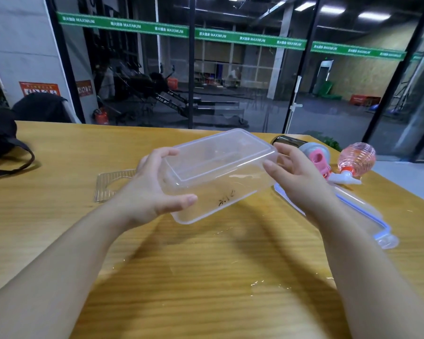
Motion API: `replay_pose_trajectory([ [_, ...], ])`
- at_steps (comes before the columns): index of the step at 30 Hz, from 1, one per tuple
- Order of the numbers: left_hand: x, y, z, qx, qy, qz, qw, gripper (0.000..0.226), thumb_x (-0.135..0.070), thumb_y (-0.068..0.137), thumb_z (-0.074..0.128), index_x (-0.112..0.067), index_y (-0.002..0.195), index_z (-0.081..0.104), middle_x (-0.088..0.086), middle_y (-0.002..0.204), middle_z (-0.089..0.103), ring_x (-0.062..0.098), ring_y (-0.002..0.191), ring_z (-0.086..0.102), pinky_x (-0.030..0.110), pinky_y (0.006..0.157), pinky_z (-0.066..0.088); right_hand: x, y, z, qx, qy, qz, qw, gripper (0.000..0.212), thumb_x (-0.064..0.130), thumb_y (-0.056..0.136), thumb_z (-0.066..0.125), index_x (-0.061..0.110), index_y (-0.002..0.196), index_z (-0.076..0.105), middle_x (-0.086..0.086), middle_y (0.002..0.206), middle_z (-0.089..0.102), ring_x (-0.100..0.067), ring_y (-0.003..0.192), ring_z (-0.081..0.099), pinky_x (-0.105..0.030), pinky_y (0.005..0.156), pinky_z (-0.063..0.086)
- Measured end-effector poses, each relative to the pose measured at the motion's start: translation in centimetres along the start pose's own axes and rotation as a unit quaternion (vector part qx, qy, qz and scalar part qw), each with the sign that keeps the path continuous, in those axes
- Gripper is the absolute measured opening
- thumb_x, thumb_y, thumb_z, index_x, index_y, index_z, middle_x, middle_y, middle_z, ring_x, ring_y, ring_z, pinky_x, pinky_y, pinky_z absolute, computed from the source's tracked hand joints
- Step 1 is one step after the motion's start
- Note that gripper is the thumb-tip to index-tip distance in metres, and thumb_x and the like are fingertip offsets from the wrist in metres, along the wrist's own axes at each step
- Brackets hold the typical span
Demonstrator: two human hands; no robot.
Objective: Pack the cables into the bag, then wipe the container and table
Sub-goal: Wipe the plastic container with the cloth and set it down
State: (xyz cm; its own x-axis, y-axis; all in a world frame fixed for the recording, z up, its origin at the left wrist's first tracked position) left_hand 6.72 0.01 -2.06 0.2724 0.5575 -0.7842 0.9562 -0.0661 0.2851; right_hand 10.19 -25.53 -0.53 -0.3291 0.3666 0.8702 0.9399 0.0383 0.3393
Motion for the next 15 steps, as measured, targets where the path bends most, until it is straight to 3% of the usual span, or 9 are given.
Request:
replay_pose_trajectory([
  [5, 0.1, 0.1, -0.7, -0.019, -0.133, -0.007, 0.991, 0.089, -0.062, 0.032, 0.078, -0.051, 0.113, 0.043, -0.004, 0.128, 0.049, 0.010, 0.113, 0.053, 0.033, 0.097, 0.042, 0.6, -0.3, -0.5, -0.033, 0.039, -0.011, 0.999, 0.043, 0.018, 0.097, 0.050, 0.021, 0.139, 0.042, 0.009, 0.132, 0.053, -0.002, 0.120, 0.049, -0.023, 0.098, 0.039],
  [10, 0.3, 0.1, -0.7, 0.021, -0.279, -0.025, 0.960, 0.100, -0.064, 0.038, 0.078, -0.030, 0.127, 0.046, -0.002, 0.123, 0.061, 0.012, 0.109, 0.061, 0.041, 0.101, 0.041, -0.4, 0.3, 0.1, -0.010, 0.028, 0.011, 1.000, 0.058, -0.006, 0.093, 0.038, 0.022, 0.144, 0.036, 0.002, 0.144, 0.045, -0.012, 0.130, 0.044, -0.028, 0.099, 0.038],
  [13, 0.3, -0.2, -0.6, 0.047, -0.337, -0.046, 0.939, 0.098, -0.067, 0.037, 0.078, -0.026, 0.122, 0.053, 0.001, 0.120, 0.065, 0.020, 0.110, 0.061, 0.046, 0.099, 0.041, 0.6, 0.8, 0.8, 0.015, 0.037, -0.005, 0.999, 0.057, -0.004, 0.095, 0.041, 0.029, 0.141, 0.039, 0.010, 0.143, 0.044, -0.011, 0.132, 0.042, -0.028, 0.103, 0.035],
  [15, 0.8, -0.3, -0.6, 0.044, -0.372, -0.079, 0.924, 0.100, -0.067, 0.037, 0.078, -0.022, 0.122, 0.054, 0.006, 0.118, 0.066, 0.025, 0.106, 0.064, 0.048, 0.092, 0.045, 1.6, 1.4, 1.4, 0.039, 0.021, -0.021, 0.999, 0.047, 0.003, 0.098, 0.042, 0.039, 0.127, 0.049, 0.023, 0.128, 0.054, -0.003, 0.122, 0.049, -0.027, 0.103, 0.037],
])
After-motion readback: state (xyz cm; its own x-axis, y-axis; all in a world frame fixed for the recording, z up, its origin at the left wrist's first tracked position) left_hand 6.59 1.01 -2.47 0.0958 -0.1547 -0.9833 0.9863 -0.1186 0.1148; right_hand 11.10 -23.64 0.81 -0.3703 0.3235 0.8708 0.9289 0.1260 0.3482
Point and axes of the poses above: each hand's wrist, its own y-axis towards the middle knuckle, its own z-axis out of the palm, x = y × z, the point moved 8 cm from there along y, towards the middle knuckle
